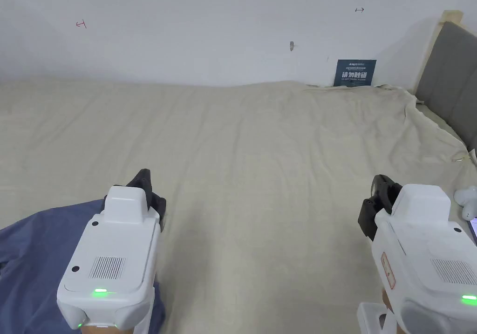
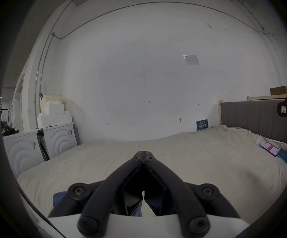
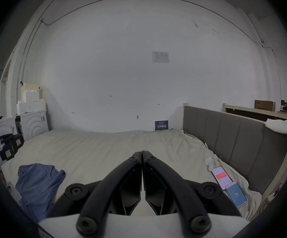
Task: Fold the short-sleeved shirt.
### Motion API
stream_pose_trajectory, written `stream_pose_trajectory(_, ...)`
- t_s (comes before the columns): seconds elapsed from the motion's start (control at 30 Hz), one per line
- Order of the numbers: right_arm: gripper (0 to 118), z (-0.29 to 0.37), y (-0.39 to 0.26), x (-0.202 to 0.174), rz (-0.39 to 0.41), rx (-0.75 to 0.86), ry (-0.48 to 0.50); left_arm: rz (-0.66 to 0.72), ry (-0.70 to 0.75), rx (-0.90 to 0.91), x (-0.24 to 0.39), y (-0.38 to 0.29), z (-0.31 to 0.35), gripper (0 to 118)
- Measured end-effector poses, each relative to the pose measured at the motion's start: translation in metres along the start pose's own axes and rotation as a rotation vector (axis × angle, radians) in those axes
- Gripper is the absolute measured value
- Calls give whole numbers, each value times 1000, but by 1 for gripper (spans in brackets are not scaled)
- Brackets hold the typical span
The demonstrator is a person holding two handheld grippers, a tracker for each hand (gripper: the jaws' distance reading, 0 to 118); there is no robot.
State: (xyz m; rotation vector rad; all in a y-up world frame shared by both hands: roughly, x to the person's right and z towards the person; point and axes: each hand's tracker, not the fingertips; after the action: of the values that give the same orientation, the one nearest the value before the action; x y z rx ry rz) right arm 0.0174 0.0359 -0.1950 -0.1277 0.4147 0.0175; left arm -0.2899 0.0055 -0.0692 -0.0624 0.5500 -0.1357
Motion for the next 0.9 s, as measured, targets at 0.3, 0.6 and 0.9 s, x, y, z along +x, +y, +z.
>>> stream_pose_trajectory(0.3, 0, 7, 7, -6, 18, 8, -1, 66, 0, -3, -6, -1, 0, 0)
stream_pose_trajectory(0.6, 0, 5, 8, -2, 17, 8, 0, 54, 5, 8, -7, -1, 0, 0)
stream_pose_trajectory(0.9, 0, 4, 11, -3, 24, 12, 7, 49, 5, 14, -8, 0, 0, 0)
